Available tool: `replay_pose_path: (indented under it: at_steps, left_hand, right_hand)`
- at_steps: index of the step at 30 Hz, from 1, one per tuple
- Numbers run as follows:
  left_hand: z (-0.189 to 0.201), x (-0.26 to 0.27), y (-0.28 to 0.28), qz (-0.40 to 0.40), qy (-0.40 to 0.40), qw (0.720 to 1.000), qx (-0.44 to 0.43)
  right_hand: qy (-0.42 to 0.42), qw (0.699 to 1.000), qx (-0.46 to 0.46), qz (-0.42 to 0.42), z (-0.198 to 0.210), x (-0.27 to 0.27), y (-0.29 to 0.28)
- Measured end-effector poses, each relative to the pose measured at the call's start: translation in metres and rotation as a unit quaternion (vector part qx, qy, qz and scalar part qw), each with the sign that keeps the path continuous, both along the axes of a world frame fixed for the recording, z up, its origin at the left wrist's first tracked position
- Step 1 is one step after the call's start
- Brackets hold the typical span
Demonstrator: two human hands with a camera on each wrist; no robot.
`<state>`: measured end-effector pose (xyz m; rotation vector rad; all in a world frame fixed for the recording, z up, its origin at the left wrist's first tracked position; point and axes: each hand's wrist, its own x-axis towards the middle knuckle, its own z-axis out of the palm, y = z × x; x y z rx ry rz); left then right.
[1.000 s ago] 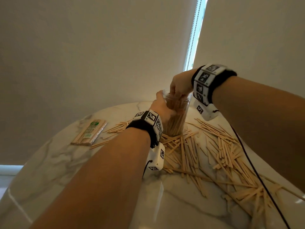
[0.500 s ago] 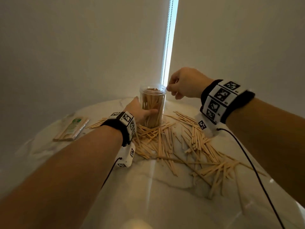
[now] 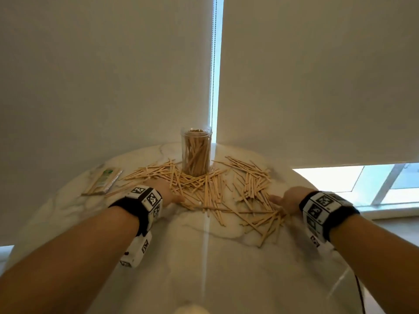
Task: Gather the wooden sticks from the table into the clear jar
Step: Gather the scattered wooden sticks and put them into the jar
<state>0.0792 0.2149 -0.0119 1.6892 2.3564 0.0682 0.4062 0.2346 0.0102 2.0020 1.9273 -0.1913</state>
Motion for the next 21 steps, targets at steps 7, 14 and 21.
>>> replay_pose_path:
  at_steps: [7,14,21]
  left_hand:
    - [-0.003,0.045,-0.006,-0.071,-0.030,0.997,0.009]
    - [-0.001,0.052,-0.008,-0.055,-0.055,0.997,0.030]
    - [0.006,0.049,-0.019,-0.063,-0.150,0.986,0.018]
  right_hand:
    - [0.129,0.990,0.016,0.053,-0.001,-0.061,-0.011]
    - [0.170,0.979,0.016,0.111,-0.004,-0.105,-0.013]
    - [0.132,0.963,0.041,0.230,-0.010,-0.126,-0.019]
